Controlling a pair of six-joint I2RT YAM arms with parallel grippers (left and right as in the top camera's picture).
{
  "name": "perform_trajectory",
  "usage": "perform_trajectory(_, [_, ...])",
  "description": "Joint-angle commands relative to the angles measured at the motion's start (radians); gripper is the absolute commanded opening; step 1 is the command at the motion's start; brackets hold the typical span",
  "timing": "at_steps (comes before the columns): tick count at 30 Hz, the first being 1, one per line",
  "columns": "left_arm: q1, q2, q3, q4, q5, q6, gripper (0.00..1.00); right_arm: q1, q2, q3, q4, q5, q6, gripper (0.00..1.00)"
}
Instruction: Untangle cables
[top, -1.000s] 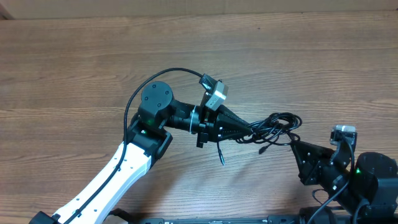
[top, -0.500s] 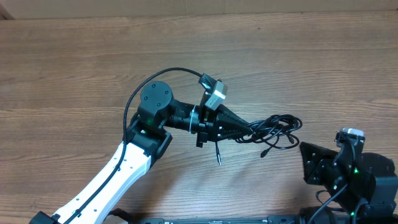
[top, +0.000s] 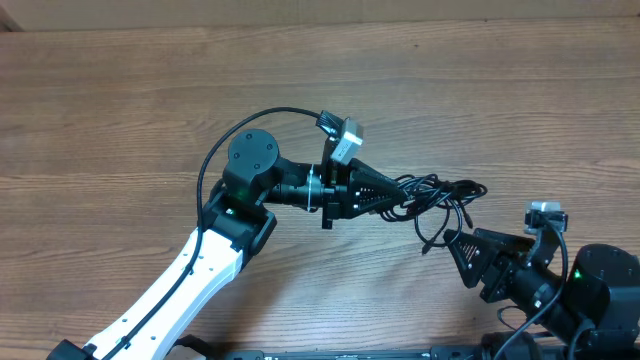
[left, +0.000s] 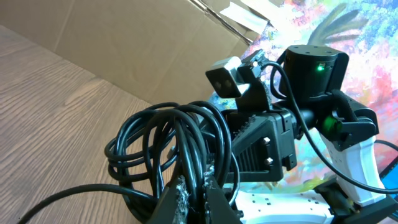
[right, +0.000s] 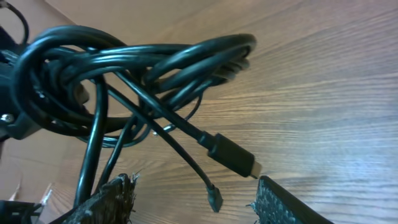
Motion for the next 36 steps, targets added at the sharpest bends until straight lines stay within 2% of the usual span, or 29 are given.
perform_trajectory(1, [0.005, -0.018, 0.023, 0.004, -0.014, -0.006, 0.04, 0.003, -0.002, -0.004, 0.008, -0.024, 0.009, 0.62])
perform_trajectory(12, [0.005, -0.018, 0.023, 0.004, -0.171, -0.006, 0.04, 0.003, -0.002, -0.004, -0.057, -0.071, 0.009, 0.62])
perform_trajectory(19, [-0.014, -0.018, 0.023, 0.004, -0.166, -0.048, 0.04, 0.003, -0.001, -0.004, 0.039, -0.066, 0.011, 0.62])
perform_trajectory(22, [-0.031, -0.018, 0.023, 0.004, -0.164, -0.048, 0.04, 0.003, -0.001, -0.004, 0.078, 0.007, 0.093, 0.62])
perform_trajectory(26, [-0.048, -0.018, 0.023, 0.005, -0.165, -0.048, 0.04, 0.003, 0.010, -0.004, 0.082, 0.116, 0.159, 0.62])
perform_trajectory(36, [-0.076, -0.018, 0.023, 0.039, -0.168, -0.052, 0.04, 0.003, 0.129, -0.005, 0.080, 0.119, 0.159, 0.59])
